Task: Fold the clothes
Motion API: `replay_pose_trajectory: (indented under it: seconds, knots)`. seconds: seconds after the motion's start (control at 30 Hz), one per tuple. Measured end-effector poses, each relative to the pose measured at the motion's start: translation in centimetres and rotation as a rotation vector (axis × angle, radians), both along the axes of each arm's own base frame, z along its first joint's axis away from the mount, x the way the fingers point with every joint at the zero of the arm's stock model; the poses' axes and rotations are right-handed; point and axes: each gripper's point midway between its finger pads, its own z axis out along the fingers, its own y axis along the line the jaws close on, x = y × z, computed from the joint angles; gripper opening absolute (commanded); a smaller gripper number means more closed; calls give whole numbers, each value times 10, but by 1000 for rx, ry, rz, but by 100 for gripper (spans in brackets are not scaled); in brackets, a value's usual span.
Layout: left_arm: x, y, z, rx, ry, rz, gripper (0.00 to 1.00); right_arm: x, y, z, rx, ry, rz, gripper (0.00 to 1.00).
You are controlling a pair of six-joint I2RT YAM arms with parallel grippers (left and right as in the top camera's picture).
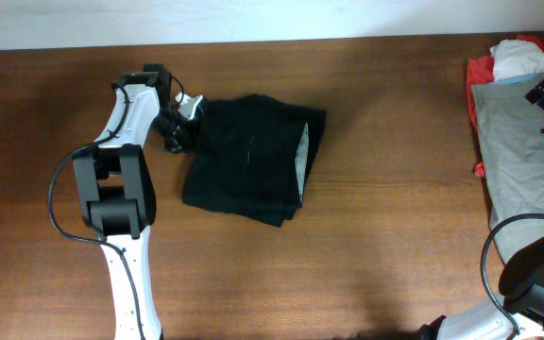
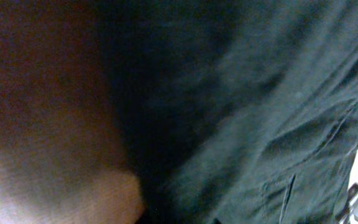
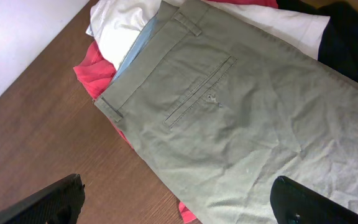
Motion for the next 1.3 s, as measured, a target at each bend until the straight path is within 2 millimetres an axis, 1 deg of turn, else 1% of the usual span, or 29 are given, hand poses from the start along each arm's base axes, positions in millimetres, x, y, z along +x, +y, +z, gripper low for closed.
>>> replay_pose_trajectory:
  seconds: [0.03,0.07,0.1,0.13,0.17,0.2,0.27,0.3,0.33,0.37,0.4,0.43,0.47,0.5,0.53,0.57,0.63,0.67,0.7,0.73,0.77,0.83,0.97,1.03,1.1,1.17,1.23,1.3]
  knots:
    - [8,1,0,-6,-20,30,1,0,0,0,0,0,0,99]
    - [20,4,1,-14,-43,77,1,0,0,0,0,0,0,99]
    - [27,10,2,-17,-54,115,1,0,0,0,0,0,0,99]
    - [35,19,2,-21,-67,160,1,0,0,0,0,0,0,99]
    - [43,32,3,-20,-78,211,1,0,0,0,0,0,0,99]
    - [49,48,3,-14,-81,270,1,0,0,0,0,0,1,99]
    - [59,96,1,11,-75,420,1,0,0,0,0,0,0,99]
    - [62,127,0,25,-74,503,1,0,0,0,0,0,0,99]
    - [63,152,0,35,-70,578,1,0,0,0,0,0,0,99]
    - [62,172,0,42,-68,631,1,0,0,0,0,0,0,99]
    - [60,198,-1,50,-58,710,1,0,0,0,0,0,0,99]
    - [55,229,-1,59,-46,798,1,0,0,0,0,0,0,99]
    - [50,253,-1,67,-33,872,1,0,0,0,0,0,0,99]
    - [41,284,-1,74,-15,967,1,0,0,0,0,0,0,99]
    - [35,302,-2,76,-4,1025,1,0,0,0,0,0,0,99]
    - [25,328,-2,73,16,1115,1,0,0,0,0,0,0,99]
    - [5,368,-2,67,46,1249,1,0,0,0,0,0,0,99]
    - [-4,382,-2,63,60,1300,1,0,0,0,1,0,0,99]
    - [-8,389,-2,62,64,1322,1,0,0,0,0,0,0,99]
    - [-21,407,-2,50,90,1398,1,0,0,0,0,0,0,99]
    - [-28,415,-2,38,114,1446,1,0,0,0,0,0,0,99]
    - [-30,418,-2,26,131,1482,1,0,0,0,0,0,0,99]
    - [-28,416,-2,44,146,1516,1,0,0,0,0,0,0,99]
    - [-24,411,-2,56,157,1534,1,0,0,0,0,0,0,99]
    - [-14,399,-2,63,162,1538,2,0,0,0,0,0,-1,99]
    - [-1,383,-1,64,155,1519,2,0,0,0,0,0,0,99]
    - [17,361,0,66,141,1487,2,0,0,0,0,0,0,99]
    - [37,333,1,68,123,1449,2,0,0,0,0,0,0,99]
